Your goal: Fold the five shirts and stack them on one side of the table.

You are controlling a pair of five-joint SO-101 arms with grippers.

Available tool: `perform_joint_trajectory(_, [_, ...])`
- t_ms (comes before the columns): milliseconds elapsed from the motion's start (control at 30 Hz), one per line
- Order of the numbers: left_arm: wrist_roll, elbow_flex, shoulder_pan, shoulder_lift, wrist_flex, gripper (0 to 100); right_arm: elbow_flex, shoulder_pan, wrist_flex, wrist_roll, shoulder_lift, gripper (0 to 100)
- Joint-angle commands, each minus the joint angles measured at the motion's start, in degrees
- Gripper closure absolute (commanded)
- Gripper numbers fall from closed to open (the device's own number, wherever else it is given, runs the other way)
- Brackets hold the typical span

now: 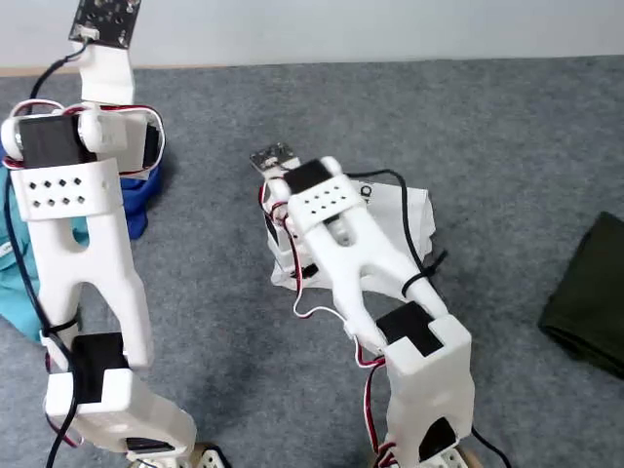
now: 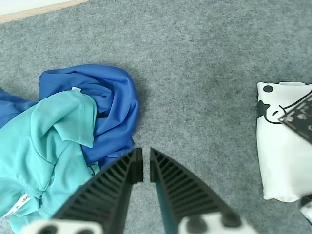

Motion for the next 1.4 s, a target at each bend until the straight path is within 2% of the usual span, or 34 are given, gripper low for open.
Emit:
perform_joint_trajectory(0, [0.4,-1.5,-0.3,-2.9,1.3,96,3.3,-0.4,-6.1,-0.2,-4.0,98.8])
perform_joint_trajectory(167, [0.4,-1.5,-0.3,-2.9,1.3,96,6.9,-0.7,-7.5,2.3,-4.9,98.8])
perform_joint_trajectory(333, [0.4,-1.5,-0.2,-2.9,1.3,96,-0.1,-0.4,-1.8,2.3,-9.7,98.8])
perform_joint_trajectory(467, [0.4,-1.5,-0.2,-2.9,1.3,96,-3.9,0.2,-1.9,3.6,-10.7,98.8])
perform_joint_trajectory(667, [0.4,-1.5,-0.1,-2.5,1.3,96,-4.0,0.1,-5.9,4.0,-1.5,98.8])
perform_joint_trajectory(867, [0.4,-1.5,-0.1,-2.3,1.3,96,-4.9,-1.4,-5.7,3.9,9.7,98.8])
perform_joint_trajectory(1167, [0.4,-1.5,-0.1,-2.3,1.3,96,-17.1,2.9,3.6,4.3,0.6,98.8])
perform_joint_trajectory(1367, [0.4,-1.5,-0.1,-2.3,1.3,96,-17.8,8.6,8.9,6.2,-3.1,98.8])
